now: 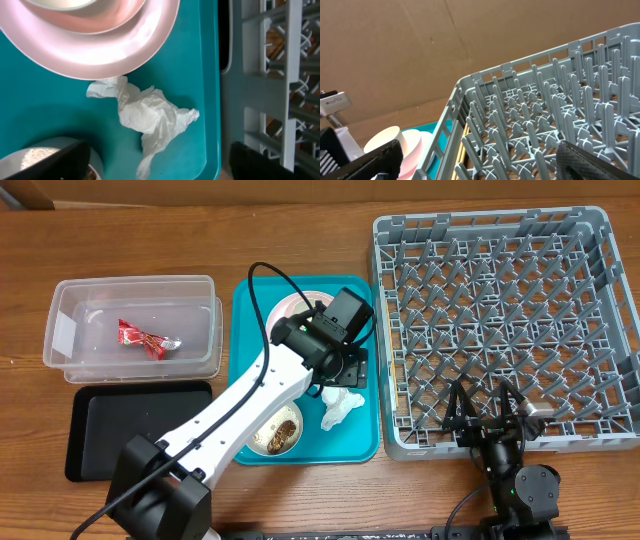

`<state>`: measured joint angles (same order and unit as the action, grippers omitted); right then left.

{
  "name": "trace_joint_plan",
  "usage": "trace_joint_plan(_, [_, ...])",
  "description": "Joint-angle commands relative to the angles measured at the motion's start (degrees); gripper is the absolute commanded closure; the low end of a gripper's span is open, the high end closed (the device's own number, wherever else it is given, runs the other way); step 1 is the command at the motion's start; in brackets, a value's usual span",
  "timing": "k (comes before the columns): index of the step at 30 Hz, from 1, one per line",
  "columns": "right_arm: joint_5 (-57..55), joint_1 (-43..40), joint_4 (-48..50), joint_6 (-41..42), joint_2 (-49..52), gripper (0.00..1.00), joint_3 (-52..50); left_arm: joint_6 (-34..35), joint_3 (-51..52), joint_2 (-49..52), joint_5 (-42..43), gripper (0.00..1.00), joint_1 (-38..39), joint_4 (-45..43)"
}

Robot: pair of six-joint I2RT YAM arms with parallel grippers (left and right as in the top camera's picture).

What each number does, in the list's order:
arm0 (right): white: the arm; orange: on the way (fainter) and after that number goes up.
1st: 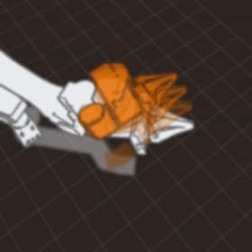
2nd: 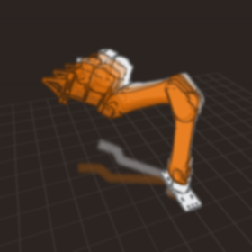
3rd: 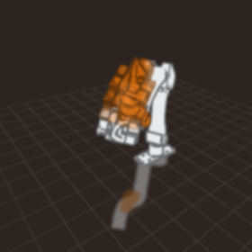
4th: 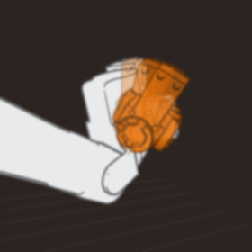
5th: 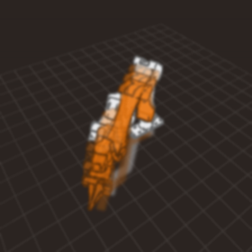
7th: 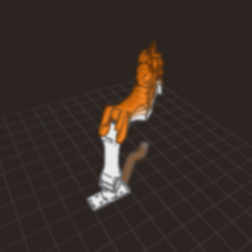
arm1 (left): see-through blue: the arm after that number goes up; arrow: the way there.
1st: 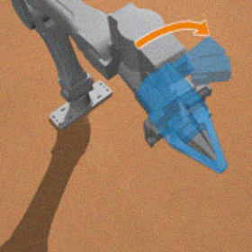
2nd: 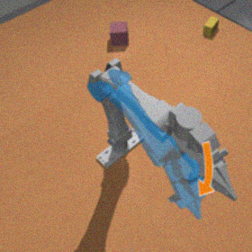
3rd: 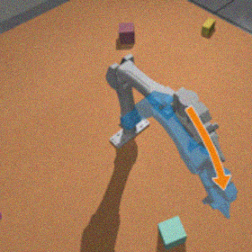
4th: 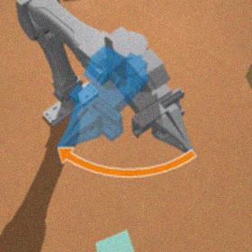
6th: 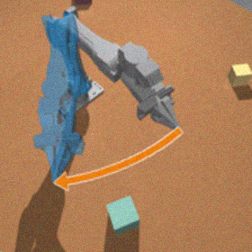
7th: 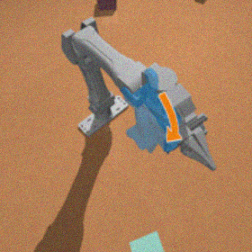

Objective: Sort waste into correct bins and load items into the dishwasher
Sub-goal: 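Move the left gripper to the white tissue and grasp it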

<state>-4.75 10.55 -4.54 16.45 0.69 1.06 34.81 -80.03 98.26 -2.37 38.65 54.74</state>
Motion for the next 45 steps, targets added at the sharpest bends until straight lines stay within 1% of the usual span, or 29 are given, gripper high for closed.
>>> trace_joint_plan(1, [-0.13,0.33,0.28,-0.37,-0.5,0.0,-0.61,1.7,2.05,-0.09,-2.54,0.11,0.39,-1.03])
trace_joint_plan(14, [-0.13,0.33,0.28,-0.37,-0.5,0.0,-0.61,5.57,8.98,-0.02,-2.49,0.19,0.42,-7.23])
trace_joint_plan(18, [-0.13,0.33,0.28,-0.37,-0.5,0.0,-0.61,5.57,12.2,0.0,-2.51,0.22,0.42,-11.69])
trace_joint_plan(23, [-0.13,0.33,0.28,-0.37,-0.5,0.0,-0.61,6.58,16.31,0.0,-2.51,0.28,0.42,-17.68])
trace_joint_plan(27, [-0.13,0.33,0.28,-0.37,-0.5,0.0,-0.61,6.58,18.93,0.0,-2.54,0.29,0.42,-21.49])
trace_joint_plan(38, [-0.13,0.33,0.28,-0.37,-0.5,0.0,-0.61,6.56,19.96,2.97,-2.56,0.35,0.42,-24.28])
trace_joint_plan(40, [-0.13,0.33,0.28,-0.37,-0.5,0.0,-0.61,6.56,19.96,3.72,-2.54,0.38,0.42,-24.72])
trace_joint_plan(44, [-0.13,0.33,0.28,-0.37,-0.5,0.0,-0.61,6.56,19.96,4.31,-2.54,0.53,0.37,-24.94])
trace_joint_plan(45, [-0.13,0.33,0.28,-0.37,-0.5,0.0,-0.61,6.56,19.91,4.28,-2.54,0.54,0.37,-24.94])
